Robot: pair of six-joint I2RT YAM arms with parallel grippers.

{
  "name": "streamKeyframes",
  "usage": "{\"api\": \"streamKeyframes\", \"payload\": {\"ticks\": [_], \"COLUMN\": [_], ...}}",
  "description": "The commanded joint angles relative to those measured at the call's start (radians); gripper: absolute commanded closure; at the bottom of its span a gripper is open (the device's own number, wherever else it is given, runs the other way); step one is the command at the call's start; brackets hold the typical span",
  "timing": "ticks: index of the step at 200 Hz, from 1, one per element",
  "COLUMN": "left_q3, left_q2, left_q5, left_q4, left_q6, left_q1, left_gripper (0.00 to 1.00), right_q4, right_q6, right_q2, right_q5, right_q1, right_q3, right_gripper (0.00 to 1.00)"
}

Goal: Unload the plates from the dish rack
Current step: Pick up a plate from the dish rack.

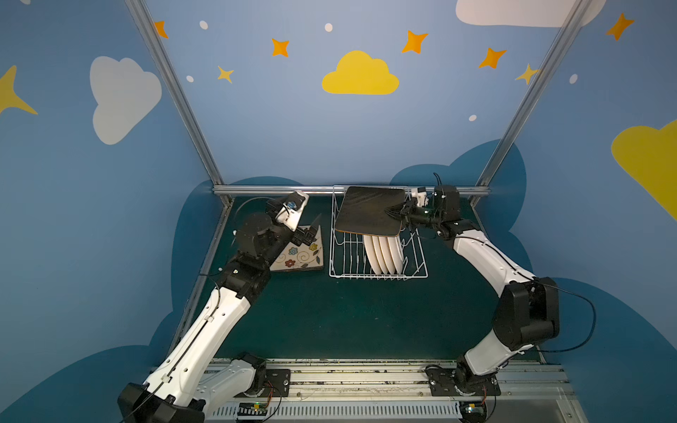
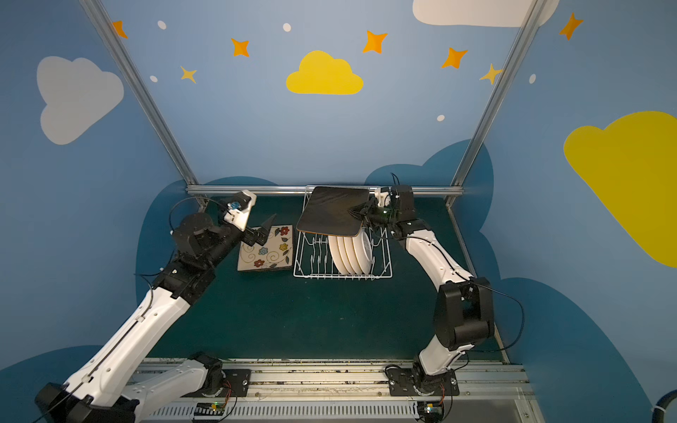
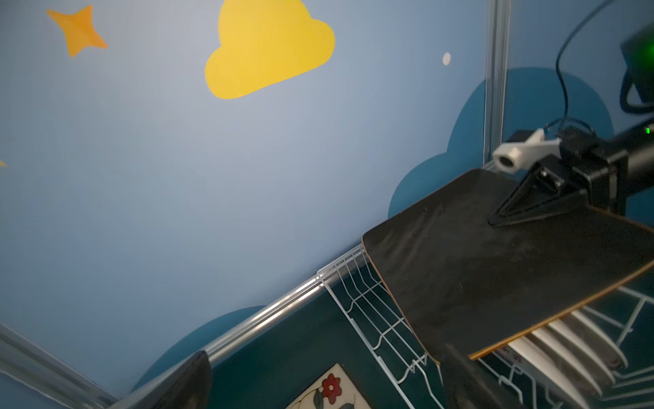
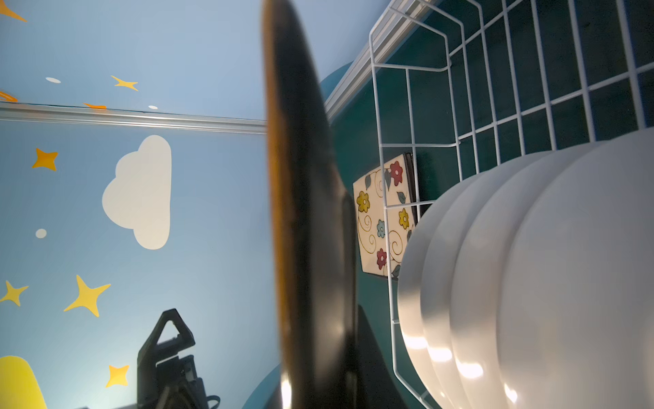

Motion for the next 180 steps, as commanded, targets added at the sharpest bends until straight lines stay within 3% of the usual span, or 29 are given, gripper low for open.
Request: {"api": "streamKeyframes", "payload": {"ticks": [1,22,57,118,151,180], "left_q3": [0.066,0.136,0.209,0.295,0.304,0.314], "left_q2": [0.035,0.089,0.187,0.389,0.493,0.564], "left_q5": [0.223,0.307,0.556,0.878,0.971,0.979], "left_q4": [-0.123,-0.196,-0.209,-0.209,-0.156,-0.086], "left_q6": [-0.264,-0.356,-0.52,-0.664,-0.744,-0.795], "left_q1": [0.061,0.11,0.182,0.184,0.168,0.132], "left_gripper": [0.01,0.01,0.01,0.01,0.01,0.01], "right_q4": [0.161,0.172,0.205,0.238,0.263,0.292], "right_q6": [-0.042,-0.066,-0.106,-0.201,-0.241,-0.239], "right_q2": [-0.103,-0.117,-0.147,-0.188,-0.199,-0.202], "right_q5": [-0.053,-0.059,-0.061,-0.079,-0.101,-0.113], "right_q1": [-0.004,-0.006,-0.006,-0.008,-0.007,-0.004], "right_q3": [0.019,0.006,-0.033,-0.062,-0.067,-0.087], "right_gripper": [1.0,1.0,1.0,1.0,1.0,1.0]}}
